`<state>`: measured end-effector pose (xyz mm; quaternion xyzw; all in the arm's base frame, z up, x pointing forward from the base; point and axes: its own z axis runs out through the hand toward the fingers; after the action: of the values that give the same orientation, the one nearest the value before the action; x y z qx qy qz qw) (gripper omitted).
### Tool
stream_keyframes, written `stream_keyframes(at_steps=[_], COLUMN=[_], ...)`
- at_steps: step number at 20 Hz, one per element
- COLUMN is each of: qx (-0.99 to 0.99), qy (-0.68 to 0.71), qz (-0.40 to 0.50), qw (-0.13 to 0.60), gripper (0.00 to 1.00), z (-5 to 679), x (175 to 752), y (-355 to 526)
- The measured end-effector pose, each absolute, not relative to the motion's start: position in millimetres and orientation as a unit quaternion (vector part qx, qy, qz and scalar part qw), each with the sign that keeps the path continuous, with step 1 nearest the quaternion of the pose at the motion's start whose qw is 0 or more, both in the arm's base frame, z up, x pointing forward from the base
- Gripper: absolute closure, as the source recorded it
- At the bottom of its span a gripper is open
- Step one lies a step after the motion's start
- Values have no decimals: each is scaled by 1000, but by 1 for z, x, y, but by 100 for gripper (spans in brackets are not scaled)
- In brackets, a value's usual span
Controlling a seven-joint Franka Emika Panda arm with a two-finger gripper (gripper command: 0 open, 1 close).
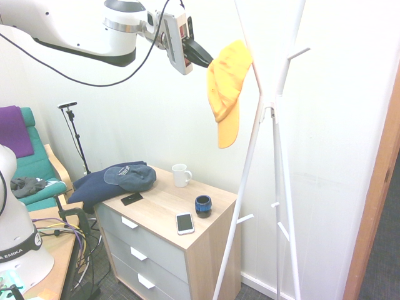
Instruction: Hang the cap
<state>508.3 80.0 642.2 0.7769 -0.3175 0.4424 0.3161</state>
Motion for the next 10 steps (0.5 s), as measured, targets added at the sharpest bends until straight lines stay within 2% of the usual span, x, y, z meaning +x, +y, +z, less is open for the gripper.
stream_keyframes(at_steps=[7, 10], qx=[778, 795], qy=[-318, -330], qz=[441, 422], qw=[315, 285], gripper=[0, 0], z=[640, 636], x=[508, 505], y=[80, 87])
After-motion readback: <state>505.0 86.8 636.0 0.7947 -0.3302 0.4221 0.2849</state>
